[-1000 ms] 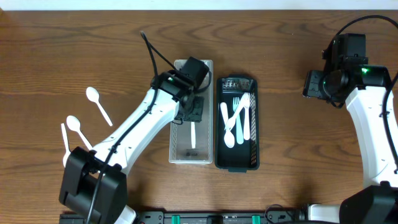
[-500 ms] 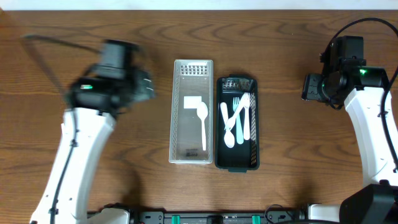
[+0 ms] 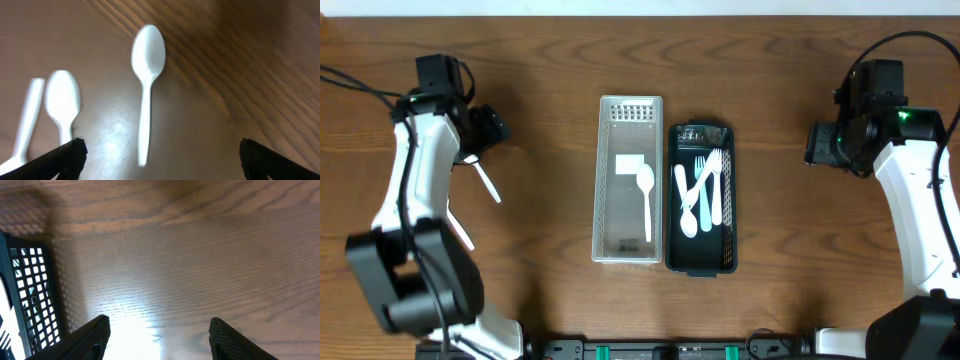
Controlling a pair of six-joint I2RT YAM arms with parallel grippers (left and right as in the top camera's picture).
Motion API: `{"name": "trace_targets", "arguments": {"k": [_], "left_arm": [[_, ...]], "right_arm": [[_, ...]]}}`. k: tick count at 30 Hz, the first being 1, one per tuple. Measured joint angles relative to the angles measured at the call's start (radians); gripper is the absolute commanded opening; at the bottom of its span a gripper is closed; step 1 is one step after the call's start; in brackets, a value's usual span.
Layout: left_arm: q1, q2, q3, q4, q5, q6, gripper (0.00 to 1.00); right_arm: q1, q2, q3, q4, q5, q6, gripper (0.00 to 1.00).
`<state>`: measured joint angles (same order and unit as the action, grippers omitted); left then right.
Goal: Pack container
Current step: 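Lower the left gripper onto another white spoon and close it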
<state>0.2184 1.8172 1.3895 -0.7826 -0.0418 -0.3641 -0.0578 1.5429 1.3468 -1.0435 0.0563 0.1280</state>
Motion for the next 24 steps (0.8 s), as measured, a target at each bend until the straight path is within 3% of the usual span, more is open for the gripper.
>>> {"name": "trace_targets", "arguments": {"k": [7, 24], "left_arm": [[0.063, 0.125, 0.000, 0.025, 0.085, -0.010, 1.00], [0.071, 0.238, 0.000, 0.028, 0.108, -0.018, 1.00]], "right_arm": [[0.000, 0.000, 0.000, 0.000, -0.001, 0.000, 0.67], [0.000, 0.000, 0.000, 0.008, 0.000, 0.000, 0.67]]}}
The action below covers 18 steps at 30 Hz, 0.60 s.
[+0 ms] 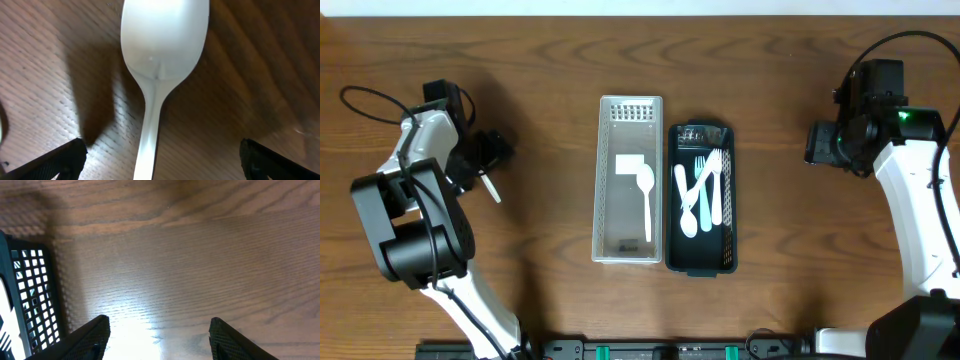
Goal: Pack container
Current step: 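Lower the left gripper onto another white spoon and close it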
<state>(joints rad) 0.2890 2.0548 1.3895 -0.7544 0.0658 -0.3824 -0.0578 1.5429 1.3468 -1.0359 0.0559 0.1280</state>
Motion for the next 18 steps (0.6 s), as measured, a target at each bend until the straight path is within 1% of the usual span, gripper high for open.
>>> {"name": "trace_targets", "arguments": {"k": [7, 9, 12, 14, 15, 16, 17, 18], "left_arm": [[0.000, 0.002, 0.000, 0.000, -0.002, -0.003, 0.99], [0.000, 0.002, 0.000, 0.000, -0.004, -0.005, 0.92], [0.000, 0.002, 0.000, 0.000, -0.006, -0.013, 0.69], [0.000, 0.003, 0.000, -0.001, -0.009, -0.014, 0.56], [0.000, 0.003, 0.000, -0.002, -0.010, -0.015, 0.51], [0.000, 0.003, 0.000, -0.002, -0.010, -0.012, 0.43], [0.000, 0.003, 0.000, -0.003, -0.010, -0.008, 0.38], [0.000, 0.003, 0.000, -0.003, -0.010, -0.009, 0.36]], "right_arm": [[0.000, 0.000, 0.000, 0.000, -0.004, 0.000, 0.67], [0.000, 0.000, 0.000, 0.000, -0.004, 0.000, 0.67], [0.000, 0.000, 0.000, 0.000, -0.005, 0.000, 0.67], [0.000, 0.000, 0.000, 0.000, -0.005, 0.000, 0.67], [0.000, 0.000, 0.000, 0.000, -0.005, 0.000, 0.67], [0.000, 0.000, 0.000, -0.001, -0.005, 0.000, 0.67], [0.000, 0.000, 0.000, -0.001, -0.007, 0.000, 0.67], [0.000, 0.000, 0.000, -0.002, -0.007, 0.000, 0.67]]}}
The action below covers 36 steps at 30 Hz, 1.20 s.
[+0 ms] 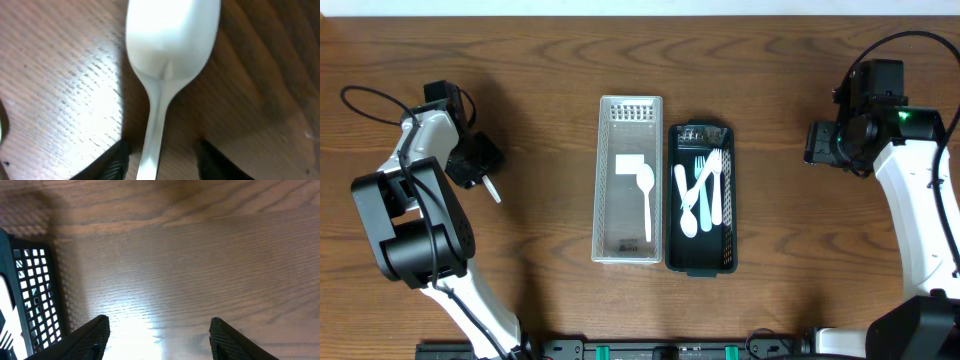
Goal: Pack container
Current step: 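Lower the left gripper onto another white spoon and close it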
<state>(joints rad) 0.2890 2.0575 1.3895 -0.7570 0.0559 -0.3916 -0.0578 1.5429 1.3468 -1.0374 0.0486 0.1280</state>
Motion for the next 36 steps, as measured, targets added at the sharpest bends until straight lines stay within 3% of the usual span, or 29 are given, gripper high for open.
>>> {"name": "trace_targets", "arguments": {"k": [13, 16, 24, 36], "left_arm": [[0.000, 0.000, 0.000, 0.000, 0.001, -0.001, 0.22], [0.000, 0.000, 0.000, -0.001, 0.001, -0.002, 0.12], [0.000, 0.000, 0.000, -0.001, 0.002, -0.003, 0.06], [-0.017, -0.028, 0.000, -0.072, 0.000, 0.030, 0.06]], "right_arm": [[0.000, 0.000, 0.000, -0.002, 0.000, 0.000, 0.68], [0.000, 0.000, 0.000, -0.002, 0.000, 0.000, 0.68], [0.000, 0.000, 0.000, -0.002, 0.000, 0.000, 0.68], [0.000, 0.000, 0.000, -0.002, -0.001, 0.000, 0.68]]}}
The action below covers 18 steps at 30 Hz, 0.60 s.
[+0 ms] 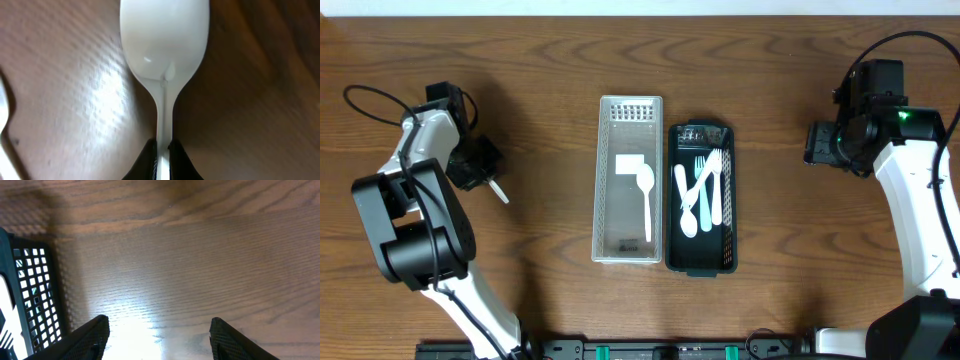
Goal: Pack container
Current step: 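Lower the left gripper onto another white spoon and close it, then place the spoon into the grey basket and withdraw left gripper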
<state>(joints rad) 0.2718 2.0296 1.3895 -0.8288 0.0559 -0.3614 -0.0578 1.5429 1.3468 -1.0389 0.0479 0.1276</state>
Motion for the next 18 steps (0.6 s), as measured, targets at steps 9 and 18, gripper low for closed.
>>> {"name": "trace_targets", "arguments": {"k": [9, 18], "left_arm": [[-0.272, -0.374, -0.002, -0.085, -0.006, 0.099, 0.06], [-0.672, -0.488, -0.004, -0.106, 0.003, 0.149, 0.06]], "right_arm": [[0.000, 0.000, 0.000, 0.003, -0.003, 0.000, 0.68], [0.000, 0.000, 0.000, 0.003, -0.003, 0.000, 0.68]]}}
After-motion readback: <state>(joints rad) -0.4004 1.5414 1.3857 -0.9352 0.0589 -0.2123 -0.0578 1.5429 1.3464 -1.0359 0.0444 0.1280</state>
